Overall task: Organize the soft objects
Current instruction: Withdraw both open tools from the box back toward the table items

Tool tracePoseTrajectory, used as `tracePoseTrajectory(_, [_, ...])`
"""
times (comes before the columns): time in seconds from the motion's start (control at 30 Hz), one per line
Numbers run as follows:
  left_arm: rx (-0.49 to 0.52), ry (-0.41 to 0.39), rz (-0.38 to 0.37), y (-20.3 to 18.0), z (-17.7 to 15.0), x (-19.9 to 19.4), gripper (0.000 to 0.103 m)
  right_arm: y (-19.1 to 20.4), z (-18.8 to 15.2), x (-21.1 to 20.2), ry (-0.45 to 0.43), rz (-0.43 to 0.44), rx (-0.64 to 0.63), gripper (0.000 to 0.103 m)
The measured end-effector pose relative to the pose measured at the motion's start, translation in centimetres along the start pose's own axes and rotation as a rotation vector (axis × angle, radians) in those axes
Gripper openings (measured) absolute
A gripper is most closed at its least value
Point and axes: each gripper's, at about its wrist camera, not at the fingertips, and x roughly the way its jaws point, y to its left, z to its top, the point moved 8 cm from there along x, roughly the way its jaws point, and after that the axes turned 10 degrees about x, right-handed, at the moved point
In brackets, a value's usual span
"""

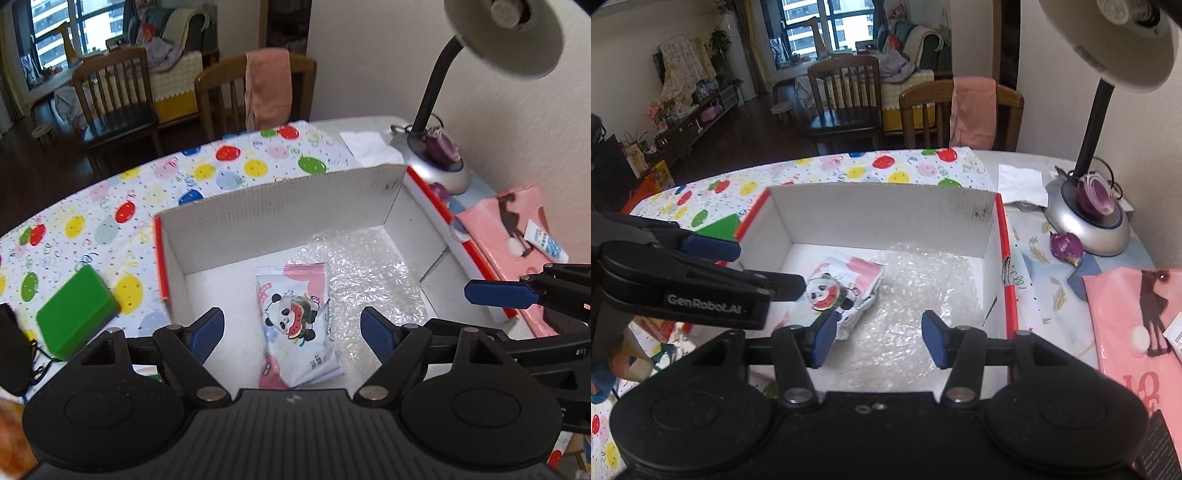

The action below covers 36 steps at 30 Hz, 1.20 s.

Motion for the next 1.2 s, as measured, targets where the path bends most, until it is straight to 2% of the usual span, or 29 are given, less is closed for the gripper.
tracePoseTrajectory(0.1, [-0.004, -0.03, -0.005, 0.2, -0.6, -1.9, 0.081, 1.0, -0.2, -1.3, -0.024, 0.012, -0.018, 0.057])
tracePoseTrajectory(0.57, [-0.011, -0.193, 0.016, 3.4, -4.9, -12.5, 0.081, 6.6, -1.3, -7.6, -0.161, 0.106, -0.052, 0.065])
tracePoseTrajectory(0.7, [-0.029, -0.217, 0.022, 4.7, -6.6, -14.8, 0.081, 8.6, -1.8, -8.8, -0.19, 0.127, -0.065, 0.07])
tracePoseTrajectory(0.9, [-0.059, -0.245, 0.03, 6.8, -9.3, -17.4, 0.081, 11.3, -2.4, -9.5, -0.214, 0.149, -0.087, 0.075])
tracePoseTrajectory(1.03, [-0.088, -0.255, 0.043, 8.4, -11.4, -18.7, 0.084, 13.1, -3.2, -9.4, -0.219, 0.165, -0.089, 0.081])
tracePoseTrajectory(1.2, [-0.129, -0.27, 0.058, 10.7, -14.1, -19.9, 0.085, 15.8, -4.8, -9.1, -0.216, 0.224, -0.102, 0.094])
